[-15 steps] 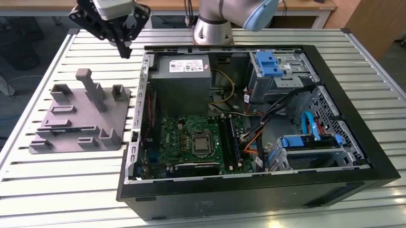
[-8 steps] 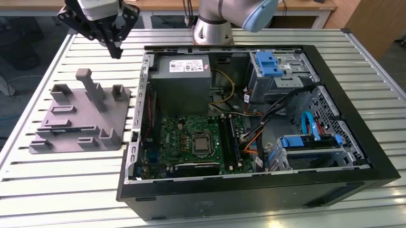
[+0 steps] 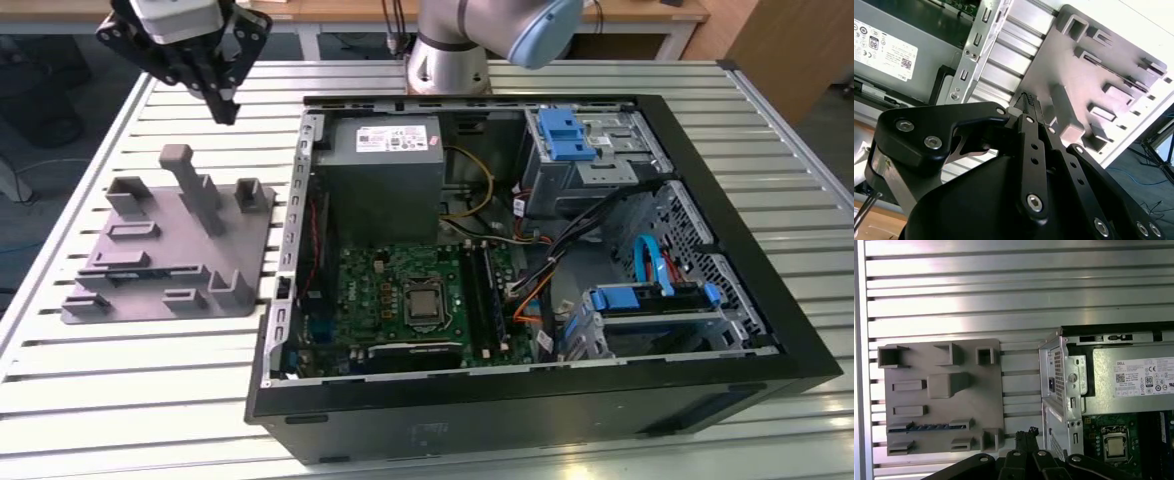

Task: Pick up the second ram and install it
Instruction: 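Reach for the second ram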

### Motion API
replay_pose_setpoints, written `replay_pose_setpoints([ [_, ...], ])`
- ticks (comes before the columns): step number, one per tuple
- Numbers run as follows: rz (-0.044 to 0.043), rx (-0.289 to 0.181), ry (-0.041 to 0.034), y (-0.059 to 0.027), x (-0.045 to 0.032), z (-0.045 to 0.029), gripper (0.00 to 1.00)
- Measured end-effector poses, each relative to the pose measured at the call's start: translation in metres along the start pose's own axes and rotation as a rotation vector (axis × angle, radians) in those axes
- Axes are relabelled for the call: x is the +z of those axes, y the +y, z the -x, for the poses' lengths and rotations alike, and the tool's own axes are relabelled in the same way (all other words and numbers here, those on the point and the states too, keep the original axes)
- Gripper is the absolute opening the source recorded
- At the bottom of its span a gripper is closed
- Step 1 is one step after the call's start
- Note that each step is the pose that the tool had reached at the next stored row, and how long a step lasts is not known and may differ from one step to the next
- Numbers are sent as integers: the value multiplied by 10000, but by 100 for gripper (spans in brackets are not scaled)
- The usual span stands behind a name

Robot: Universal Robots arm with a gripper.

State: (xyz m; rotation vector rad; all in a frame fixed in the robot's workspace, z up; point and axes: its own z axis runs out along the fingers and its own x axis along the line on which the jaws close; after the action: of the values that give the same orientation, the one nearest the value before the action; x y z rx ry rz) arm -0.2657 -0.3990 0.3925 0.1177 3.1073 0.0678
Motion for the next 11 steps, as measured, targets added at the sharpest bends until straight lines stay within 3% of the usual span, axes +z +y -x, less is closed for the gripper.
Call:
replay_pose_setpoints([
  [11,0,0,-1,-17,-2,-228,10],
])
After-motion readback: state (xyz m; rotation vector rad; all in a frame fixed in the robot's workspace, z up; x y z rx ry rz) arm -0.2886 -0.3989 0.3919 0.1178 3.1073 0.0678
